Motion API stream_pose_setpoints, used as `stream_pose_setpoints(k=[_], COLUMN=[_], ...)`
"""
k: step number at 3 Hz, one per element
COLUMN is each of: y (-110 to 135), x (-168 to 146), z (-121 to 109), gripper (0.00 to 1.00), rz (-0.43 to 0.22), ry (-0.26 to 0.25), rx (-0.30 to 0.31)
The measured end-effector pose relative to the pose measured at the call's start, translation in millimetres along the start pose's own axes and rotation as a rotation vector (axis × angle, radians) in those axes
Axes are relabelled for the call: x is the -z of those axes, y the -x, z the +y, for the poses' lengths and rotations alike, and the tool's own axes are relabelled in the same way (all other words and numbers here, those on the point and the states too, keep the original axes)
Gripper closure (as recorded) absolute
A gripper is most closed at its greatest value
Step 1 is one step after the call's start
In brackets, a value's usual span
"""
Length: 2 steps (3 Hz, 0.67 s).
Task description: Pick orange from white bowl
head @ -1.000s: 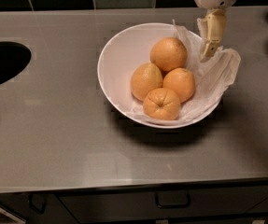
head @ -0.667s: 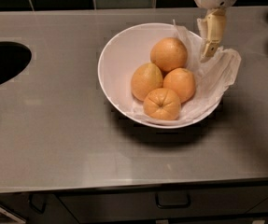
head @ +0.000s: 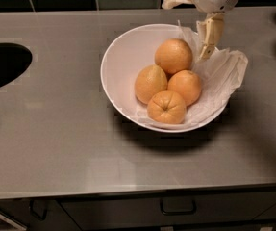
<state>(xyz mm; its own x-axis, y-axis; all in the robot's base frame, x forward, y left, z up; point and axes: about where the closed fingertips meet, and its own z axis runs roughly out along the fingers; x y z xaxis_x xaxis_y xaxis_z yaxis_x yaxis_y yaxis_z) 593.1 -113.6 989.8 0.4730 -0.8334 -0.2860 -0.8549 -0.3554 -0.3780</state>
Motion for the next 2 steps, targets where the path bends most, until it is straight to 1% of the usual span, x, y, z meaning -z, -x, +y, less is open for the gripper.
stream_pose_setpoints(k=[1, 2], y=[-6.2, -14.5], x=[-11.1, -18.9], z=[2.5, 6.3], gripper=[0.20, 0.31], rz=[-0.037, -0.055], ry=[0.020, 0.038], rx=[-0.002, -0.017])
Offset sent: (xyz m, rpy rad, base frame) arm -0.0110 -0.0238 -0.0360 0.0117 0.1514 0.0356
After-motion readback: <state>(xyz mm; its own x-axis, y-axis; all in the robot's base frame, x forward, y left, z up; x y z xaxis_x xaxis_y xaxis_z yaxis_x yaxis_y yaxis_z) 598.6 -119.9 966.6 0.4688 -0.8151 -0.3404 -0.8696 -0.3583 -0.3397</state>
